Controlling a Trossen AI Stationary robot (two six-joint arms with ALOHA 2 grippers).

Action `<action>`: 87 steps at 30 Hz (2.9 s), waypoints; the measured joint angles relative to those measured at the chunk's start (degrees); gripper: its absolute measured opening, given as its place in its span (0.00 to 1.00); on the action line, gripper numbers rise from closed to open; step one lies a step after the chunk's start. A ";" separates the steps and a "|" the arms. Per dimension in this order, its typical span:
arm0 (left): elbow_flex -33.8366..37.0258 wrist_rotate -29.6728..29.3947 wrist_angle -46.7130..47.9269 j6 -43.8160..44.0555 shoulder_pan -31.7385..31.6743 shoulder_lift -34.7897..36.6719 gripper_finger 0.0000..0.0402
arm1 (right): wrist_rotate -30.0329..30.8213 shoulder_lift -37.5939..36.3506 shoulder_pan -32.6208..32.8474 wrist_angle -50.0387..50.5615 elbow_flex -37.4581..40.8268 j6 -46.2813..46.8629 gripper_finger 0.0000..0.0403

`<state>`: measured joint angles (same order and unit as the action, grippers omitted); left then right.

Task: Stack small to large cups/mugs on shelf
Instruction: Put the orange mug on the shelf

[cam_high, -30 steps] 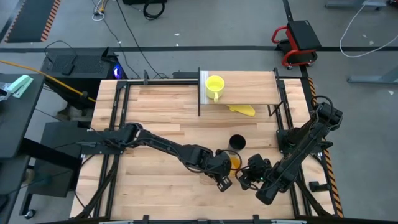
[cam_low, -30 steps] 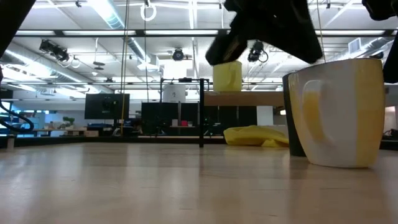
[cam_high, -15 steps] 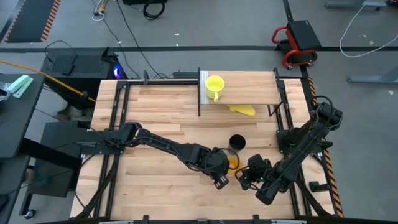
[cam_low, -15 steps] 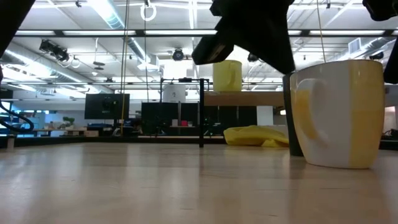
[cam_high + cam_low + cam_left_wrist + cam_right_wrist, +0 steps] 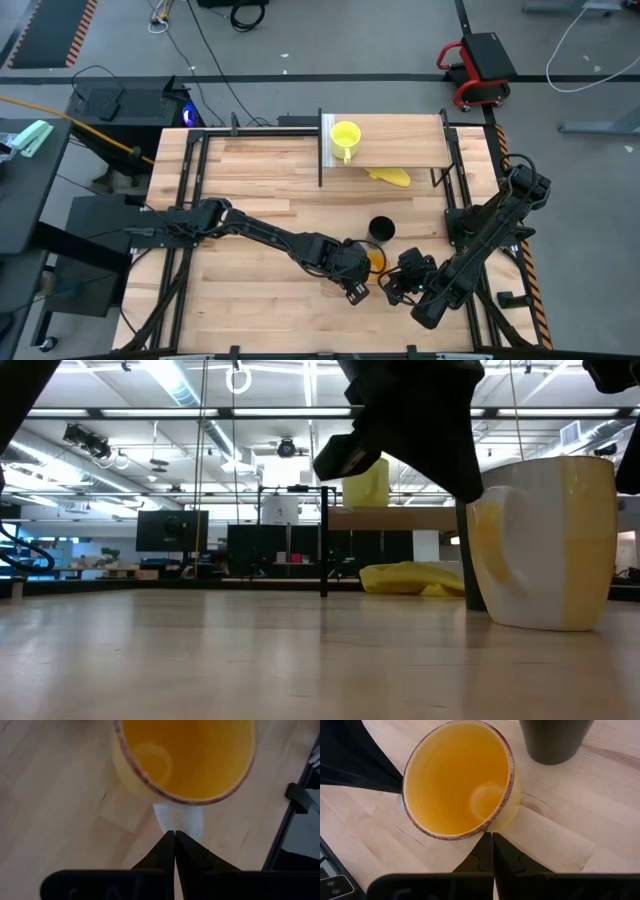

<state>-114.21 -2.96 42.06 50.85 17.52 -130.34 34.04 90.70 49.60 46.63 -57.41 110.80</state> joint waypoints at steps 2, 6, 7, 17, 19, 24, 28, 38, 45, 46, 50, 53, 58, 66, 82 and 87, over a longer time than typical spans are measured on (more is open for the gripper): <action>0.00 0.02 -0.95 0.00 -0.05 0.00 0.05 | 0.00 0.00 0.00 0.03 0.00 0.00 0.00; -0.02 1.60 -5.47 0.00 0.00 -0.02 0.07 | 0.00 0.00 -0.02 0.00 0.00 0.00 0.00; -0.09 1.76 -6.40 0.08 0.09 -0.36 0.07 | 0.01 0.00 -0.05 0.04 0.00 0.00 0.00; -0.04 2.66 -10.33 1.07 0.39 -0.96 0.05 | -0.10 0.00 -2.33 -0.33 0.00 -2.45 0.00; -0.04 2.60 -10.68 1.07 0.39 -0.96 0.06 | -0.20 0.00 -2.82 -0.46 0.00 -3.14 0.00; -0.04 2.73 -9.98 -0.66 0.00 -0.76 0.07 | -0.88 0.00 -3.60 -0.48 0.00 -4.37 0.00; 0.00 2.24 -4.18 -2.37 -0.11 1.50 0.05 | -1.33 0.00 -3.37 0.05 0.00 -4.46 0.00; -0.05 0.45 2.76 -1.69 0.67 1.01 0.03 | -1.56 0.02 -2.94 -0.13 -0.02 -4.37 0.00; -0.07 0.69 -1.61 -0.86 0.66 0.97 0.06 | -1.55 0.04 -2.97 -0.63 -0.02 -4.48 0.00; -0.02 0.68 -1.47 -0.77 0.64 0.94 0.06 | -1.55 0.04 -2.97 -0.71 -0.02 -4.48 0.00; -0.08 0.70 -2.09 -0.47 0.72 0.00 0.06 | -1.53 0.04 -2.98 -1.14 -0.02 -4.48 0.00; -0.04 0.73 -2.66 -0.20 0.96 -0.71 0.05 | -1.53 0.04 -3.08 -1.49 -0.02 -4.48 0.00; 0.00 1.33 -3.45 0.73 1.07 -1.01 0.04 | -1.53 0.04 -3.11 -1.80 -0.02 -4.48 0.00; -0.04 1.31 -10.27 0.99 1.09 -1.01 0.06 | -1.55 0.04 -4.27 -2.90 -0.02 -5.85 0.00; -0.04 1.32 -10.53 1.36 1.03 -0.90 0.06 | -2.04 0.04 -4.42 -2.99 -0.02 -7.11 0.02; -0.02 3.65 -10.14 1.46 1.33 -0.59 0.06 | -3.88 -0.15 -4.20 -1.91 -0.02 -7.53 0.03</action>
<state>-114.24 0.69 31.92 52.31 18.85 -130.93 30.16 90.55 45.41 44.72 -57.43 103.27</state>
